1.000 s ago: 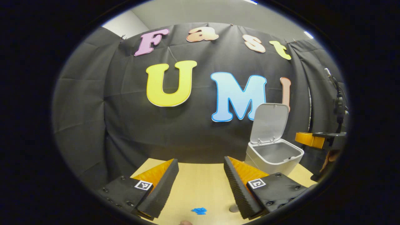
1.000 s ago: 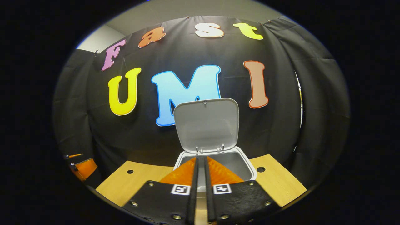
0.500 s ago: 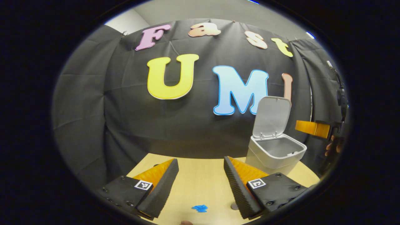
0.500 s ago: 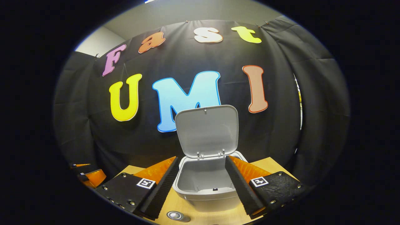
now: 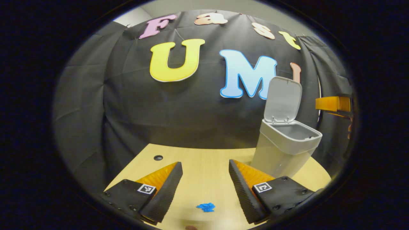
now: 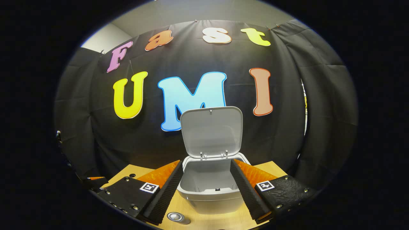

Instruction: Press the lid of the desktop garbage bin to open it, pick up the crumpled paper on the desktop and throw it into the bin, then pick up the pop can on the desktop and drop it into the bin, and finally close the garbage bin lid.

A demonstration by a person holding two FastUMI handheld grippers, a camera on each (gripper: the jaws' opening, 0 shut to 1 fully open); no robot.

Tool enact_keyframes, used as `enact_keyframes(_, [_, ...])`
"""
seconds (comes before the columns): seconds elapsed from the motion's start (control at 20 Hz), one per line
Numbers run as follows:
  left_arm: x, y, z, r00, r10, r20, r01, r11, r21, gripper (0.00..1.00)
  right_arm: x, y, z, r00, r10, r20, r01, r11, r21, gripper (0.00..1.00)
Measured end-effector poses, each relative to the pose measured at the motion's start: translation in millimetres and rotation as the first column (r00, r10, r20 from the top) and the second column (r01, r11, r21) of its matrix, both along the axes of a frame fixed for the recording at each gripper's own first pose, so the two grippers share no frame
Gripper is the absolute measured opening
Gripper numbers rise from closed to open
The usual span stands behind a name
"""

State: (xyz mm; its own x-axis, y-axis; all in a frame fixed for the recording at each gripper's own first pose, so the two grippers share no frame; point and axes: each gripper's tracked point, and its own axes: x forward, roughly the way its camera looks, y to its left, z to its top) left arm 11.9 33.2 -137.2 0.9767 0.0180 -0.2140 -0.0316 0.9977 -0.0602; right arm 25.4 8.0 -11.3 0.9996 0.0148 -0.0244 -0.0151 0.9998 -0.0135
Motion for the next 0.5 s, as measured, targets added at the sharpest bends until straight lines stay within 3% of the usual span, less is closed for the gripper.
enact_keyframes(0.5, [-11.1, 1.1, -94.7, 0.991, -0.014, -0.136, 0.008, 0.999, -0.043, 0.95, -25.1, -18.2, -22.8, 0.996, -0.060, -0.073, 0.054, 0.996, -0.076, 0.95])
